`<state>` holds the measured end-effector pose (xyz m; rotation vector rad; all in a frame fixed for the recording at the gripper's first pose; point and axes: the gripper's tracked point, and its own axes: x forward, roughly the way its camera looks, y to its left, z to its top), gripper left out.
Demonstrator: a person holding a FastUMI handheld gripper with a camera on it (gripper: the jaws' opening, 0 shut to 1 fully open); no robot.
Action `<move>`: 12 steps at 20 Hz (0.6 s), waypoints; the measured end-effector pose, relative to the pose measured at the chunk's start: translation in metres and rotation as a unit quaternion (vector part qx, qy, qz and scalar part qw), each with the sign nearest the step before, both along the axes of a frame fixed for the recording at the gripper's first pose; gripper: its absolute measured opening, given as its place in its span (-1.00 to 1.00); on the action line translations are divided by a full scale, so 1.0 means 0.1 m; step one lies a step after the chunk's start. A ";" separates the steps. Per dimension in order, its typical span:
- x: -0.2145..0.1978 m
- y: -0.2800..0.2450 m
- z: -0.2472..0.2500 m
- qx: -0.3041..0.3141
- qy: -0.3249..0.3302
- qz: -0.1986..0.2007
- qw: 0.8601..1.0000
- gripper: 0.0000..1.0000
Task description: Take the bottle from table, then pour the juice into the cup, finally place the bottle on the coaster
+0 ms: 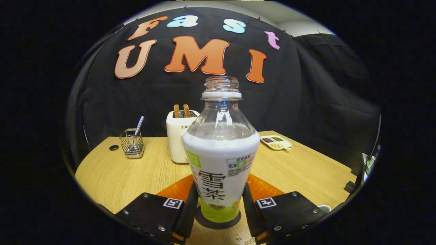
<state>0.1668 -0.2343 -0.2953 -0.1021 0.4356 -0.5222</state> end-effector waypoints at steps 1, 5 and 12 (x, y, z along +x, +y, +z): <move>0.02 0.02 -0.07 0.004 0.005 0.002 1.000 0.28; 0.04 0.05 -0.24 0.030 0.006 0.005 1.000 0.31; -0.03 0.02 -0.15 0.046 -0.012 0.008 0.999 0.38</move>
